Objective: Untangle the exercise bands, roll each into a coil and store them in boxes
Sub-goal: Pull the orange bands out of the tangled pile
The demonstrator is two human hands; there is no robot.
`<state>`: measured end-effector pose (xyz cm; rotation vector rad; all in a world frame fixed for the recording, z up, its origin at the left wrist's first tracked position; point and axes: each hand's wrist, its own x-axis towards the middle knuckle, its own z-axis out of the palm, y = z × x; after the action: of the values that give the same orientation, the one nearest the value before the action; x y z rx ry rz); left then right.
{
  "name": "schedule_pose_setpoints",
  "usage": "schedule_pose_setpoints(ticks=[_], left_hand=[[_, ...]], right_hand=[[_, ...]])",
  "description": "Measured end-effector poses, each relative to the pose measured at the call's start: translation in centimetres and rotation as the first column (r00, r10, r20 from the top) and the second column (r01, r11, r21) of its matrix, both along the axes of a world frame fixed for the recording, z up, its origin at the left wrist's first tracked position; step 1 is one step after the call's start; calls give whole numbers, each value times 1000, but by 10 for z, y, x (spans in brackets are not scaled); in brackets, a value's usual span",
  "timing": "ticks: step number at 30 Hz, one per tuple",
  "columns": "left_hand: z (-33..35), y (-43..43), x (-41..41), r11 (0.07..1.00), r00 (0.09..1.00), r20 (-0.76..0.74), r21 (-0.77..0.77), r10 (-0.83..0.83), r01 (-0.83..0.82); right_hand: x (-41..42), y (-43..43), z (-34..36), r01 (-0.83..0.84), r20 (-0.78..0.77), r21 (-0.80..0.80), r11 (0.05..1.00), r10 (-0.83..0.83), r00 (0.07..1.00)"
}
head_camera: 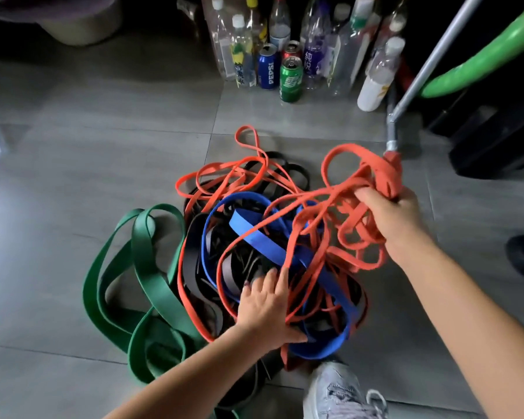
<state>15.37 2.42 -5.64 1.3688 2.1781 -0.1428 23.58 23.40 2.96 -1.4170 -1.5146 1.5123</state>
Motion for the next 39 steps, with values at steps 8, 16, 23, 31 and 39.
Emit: schedule_pose_setpoints(ticks=[8,16,23,31,39], left_hand=[[-32,4,16,994,993,-79,-65,85,-91],[34,28,-19,873,805,501,178,316,-454],[157,87,-76,857,831,548,468,-90,-215],[294,95,-84,664,845,525,668,-100,-336],[351,51,-62,552,713,665,688,-222,-471]], right_hand=[[4,-26,-46,-151,154,-53,987,157,975],[24,-32,-43,-286,231,-95,954,300,926],[-23,-40,16,-637,-78,144,757,650,756],[-52,-32,139,-318,-328,281,906,402,855],[-42,-57,264,-149,-439,241,959,245,864]])
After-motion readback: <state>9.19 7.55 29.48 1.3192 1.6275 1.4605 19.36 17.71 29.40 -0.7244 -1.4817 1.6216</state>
